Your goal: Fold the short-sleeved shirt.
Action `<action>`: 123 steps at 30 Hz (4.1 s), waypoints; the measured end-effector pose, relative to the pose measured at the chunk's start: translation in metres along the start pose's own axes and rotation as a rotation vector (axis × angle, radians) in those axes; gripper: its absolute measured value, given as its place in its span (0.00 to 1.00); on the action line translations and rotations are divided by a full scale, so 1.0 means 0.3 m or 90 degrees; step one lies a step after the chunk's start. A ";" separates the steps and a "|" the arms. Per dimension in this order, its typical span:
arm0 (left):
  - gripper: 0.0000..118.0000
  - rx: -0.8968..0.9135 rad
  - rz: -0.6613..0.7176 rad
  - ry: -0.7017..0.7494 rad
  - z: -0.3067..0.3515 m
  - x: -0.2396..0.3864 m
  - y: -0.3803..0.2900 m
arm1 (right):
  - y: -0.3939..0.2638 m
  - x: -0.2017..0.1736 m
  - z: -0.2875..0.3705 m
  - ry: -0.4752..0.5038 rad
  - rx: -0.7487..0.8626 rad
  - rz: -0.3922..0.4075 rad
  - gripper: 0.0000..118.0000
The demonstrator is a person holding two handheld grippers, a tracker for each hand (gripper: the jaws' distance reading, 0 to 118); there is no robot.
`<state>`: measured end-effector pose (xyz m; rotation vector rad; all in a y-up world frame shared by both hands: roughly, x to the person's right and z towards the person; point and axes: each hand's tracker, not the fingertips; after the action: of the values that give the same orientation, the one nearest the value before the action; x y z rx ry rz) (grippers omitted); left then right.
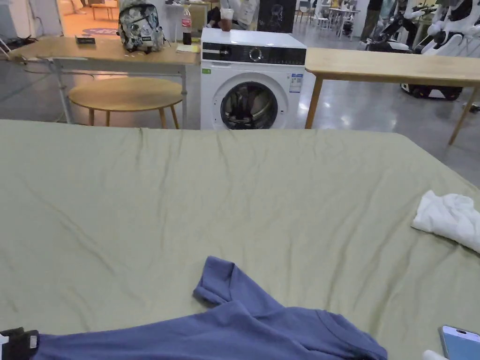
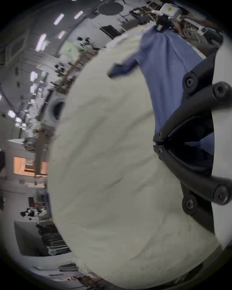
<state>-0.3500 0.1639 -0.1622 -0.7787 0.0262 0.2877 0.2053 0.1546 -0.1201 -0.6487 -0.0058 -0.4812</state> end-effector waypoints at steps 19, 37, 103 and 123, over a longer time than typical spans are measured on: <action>0.00 0.452 -0.063 -0.049 0.623 0.063 0.727 | 0.829 -0.594 0.075 0.111 0.256 0.247 0.07; 0.00 0.467 -0.096 0.022 0.450 0.141 1.198 | 1.321 -0.914 -0.228 0.075 0.308 0.286 0.07; 0.01 0.318 -0.072 -0.002 0.607 0.109 -0.221 | 0.040 -0.350 0.253 0.112 0.182 0.316 0.00; 0.17 -0.011 -0.079 0.091 0.149 0.004 -0.468 | 0.025 -0.204 0.155 0.065 0.094 0.262 0.00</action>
<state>-0.3154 0.1005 -0.0338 -0.8141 0.1097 0.1138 0.1608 0.2132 -0.0966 -0.4637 0.1841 -0.1142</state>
